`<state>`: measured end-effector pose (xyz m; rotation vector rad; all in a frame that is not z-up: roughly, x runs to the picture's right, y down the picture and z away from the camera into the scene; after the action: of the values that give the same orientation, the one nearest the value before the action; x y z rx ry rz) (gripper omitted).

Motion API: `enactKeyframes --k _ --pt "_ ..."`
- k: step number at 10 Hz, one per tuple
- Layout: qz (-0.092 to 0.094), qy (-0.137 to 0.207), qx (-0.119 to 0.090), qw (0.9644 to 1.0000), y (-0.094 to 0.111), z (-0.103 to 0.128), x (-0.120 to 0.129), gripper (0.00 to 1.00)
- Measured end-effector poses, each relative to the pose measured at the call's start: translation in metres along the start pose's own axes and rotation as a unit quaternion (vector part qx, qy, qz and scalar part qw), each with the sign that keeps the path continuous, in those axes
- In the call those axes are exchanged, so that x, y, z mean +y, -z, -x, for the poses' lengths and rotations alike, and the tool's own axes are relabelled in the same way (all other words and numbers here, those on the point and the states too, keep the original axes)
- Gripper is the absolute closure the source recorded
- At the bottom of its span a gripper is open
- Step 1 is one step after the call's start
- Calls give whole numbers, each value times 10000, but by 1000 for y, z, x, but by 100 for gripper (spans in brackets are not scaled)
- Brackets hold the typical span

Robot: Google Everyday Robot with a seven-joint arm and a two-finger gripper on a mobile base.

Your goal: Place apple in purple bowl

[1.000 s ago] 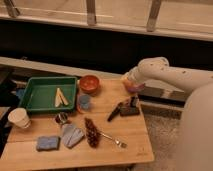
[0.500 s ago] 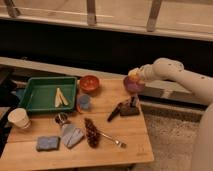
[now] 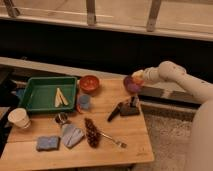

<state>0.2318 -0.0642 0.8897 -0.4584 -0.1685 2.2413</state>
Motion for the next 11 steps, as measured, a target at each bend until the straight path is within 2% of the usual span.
enactKeyframes --k 1,4,5,11 --pt "-3 -109 53 9999 -8 4 -6 55" --pt "-17 -284 155 9995 -31 11 -17 28" --pt "-14 -269 195 9994 -36 10 -12 24" --pt "-59 -70 233 9997 -36 3 1 24"
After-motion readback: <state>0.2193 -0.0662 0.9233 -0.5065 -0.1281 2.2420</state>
